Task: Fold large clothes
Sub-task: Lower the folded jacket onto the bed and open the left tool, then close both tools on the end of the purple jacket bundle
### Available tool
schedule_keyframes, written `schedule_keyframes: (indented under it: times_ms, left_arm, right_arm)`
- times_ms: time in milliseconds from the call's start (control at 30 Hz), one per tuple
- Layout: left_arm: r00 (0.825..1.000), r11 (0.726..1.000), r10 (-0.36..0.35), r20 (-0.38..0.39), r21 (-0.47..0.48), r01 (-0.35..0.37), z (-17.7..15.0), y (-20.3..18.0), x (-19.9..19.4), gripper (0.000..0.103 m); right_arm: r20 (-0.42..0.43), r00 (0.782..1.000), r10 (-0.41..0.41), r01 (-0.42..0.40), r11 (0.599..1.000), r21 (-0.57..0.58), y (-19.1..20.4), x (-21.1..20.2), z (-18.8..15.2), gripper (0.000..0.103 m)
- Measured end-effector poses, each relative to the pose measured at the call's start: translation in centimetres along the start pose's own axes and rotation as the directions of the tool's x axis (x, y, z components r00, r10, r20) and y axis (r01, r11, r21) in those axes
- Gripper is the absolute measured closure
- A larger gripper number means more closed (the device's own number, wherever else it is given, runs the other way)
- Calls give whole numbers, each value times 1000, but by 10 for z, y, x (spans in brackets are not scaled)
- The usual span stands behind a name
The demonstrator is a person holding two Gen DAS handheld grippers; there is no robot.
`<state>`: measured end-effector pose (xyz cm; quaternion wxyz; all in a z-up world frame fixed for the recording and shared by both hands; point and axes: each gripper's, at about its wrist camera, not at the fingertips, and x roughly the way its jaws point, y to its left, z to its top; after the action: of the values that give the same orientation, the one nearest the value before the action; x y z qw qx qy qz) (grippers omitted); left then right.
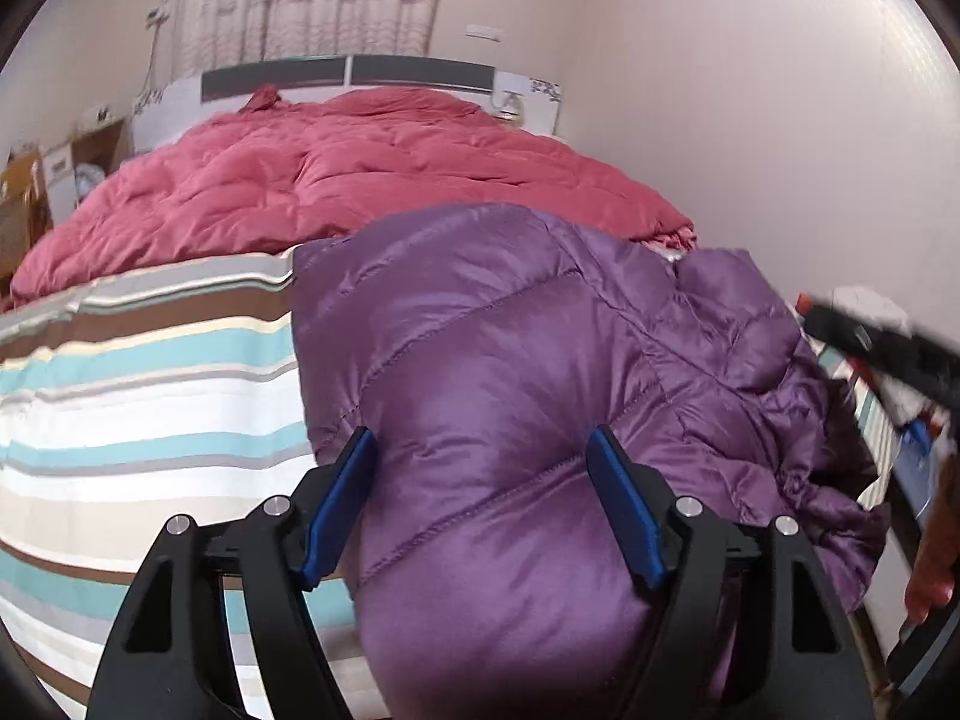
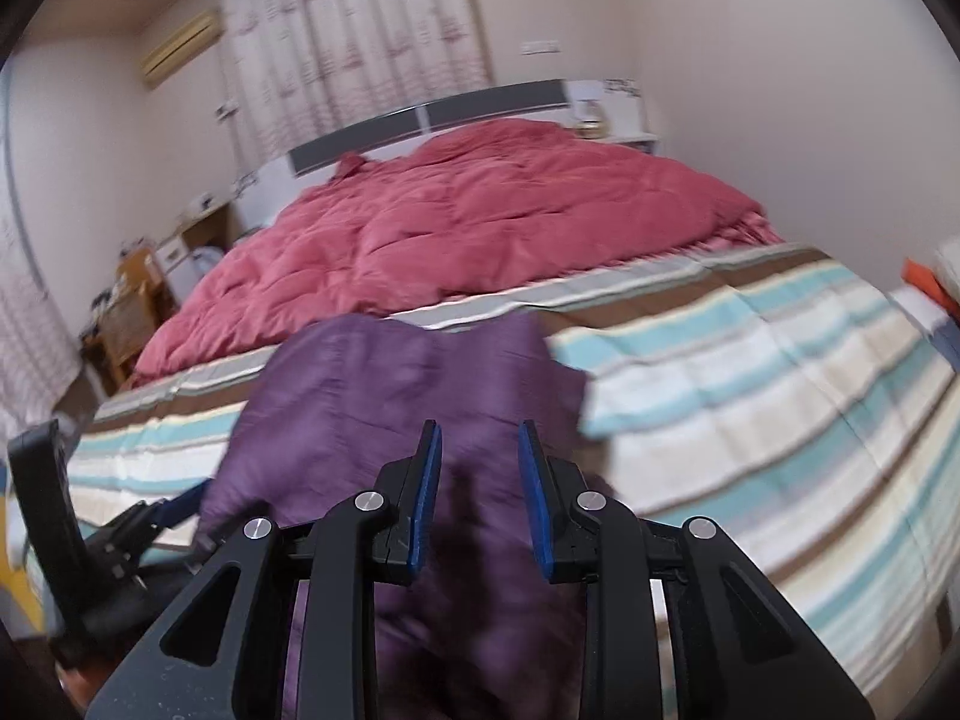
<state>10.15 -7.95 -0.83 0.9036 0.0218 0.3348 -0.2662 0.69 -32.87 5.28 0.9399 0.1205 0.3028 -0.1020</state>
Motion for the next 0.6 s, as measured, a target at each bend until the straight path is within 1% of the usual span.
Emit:
schedule_keyframes:
  times_ms: [100, 167, 200, 267, 367, 467, 533, 600]
  left_arm:
    - [1000, 999, 8, 2, 54, -8, 1, -11, 2, 31]
    - [1000, 998, 2, 3, 69, -3, 8, -15, 7, 31]
    - [1000, 997, -8, -1, 80, 8, 8, -15, 5, 31]
    - [1000, 994, -14, -6, 106, 15, 11, -16, 10, 31]
    - [999, 987, -30, -18, 156, 33, 9, -26, 3, 31]
    - [999, 988, -34, -26, 147, 38, 16, -30, 3, 31]
    - [999, 989, -17, -33, 144, 21, 22, -34, 10, 31]
    - [999, 983, 26, -48, 180, -17, 21, -38, 25, 30]
  right_arm:
    - [-52, 998, -19, 15, 997, -77, 17, 28, 3, 77]
    - [-97, 992, -86, 76, 992, -103, 16, 45, -1, 77]
    - [-118, 988, -97, 85, 992, -98, 12, 51, -6, 77]
    - [-157, 982, -106, 96, 993, -74, 1, 57, -18, 77]
    - [-167, 979, -120, 112, 992, -57, -11, 53, -44, 77]
    - [-167, 980, -105, 110, 994, 20, -26, 53, -58, 77]
    - [-187, 979, -77, 93, 992, 81, -36, 64, -61, 77]
    - [-193, 978, -74, 92, 992, 91, -39, 76, -59, 77]
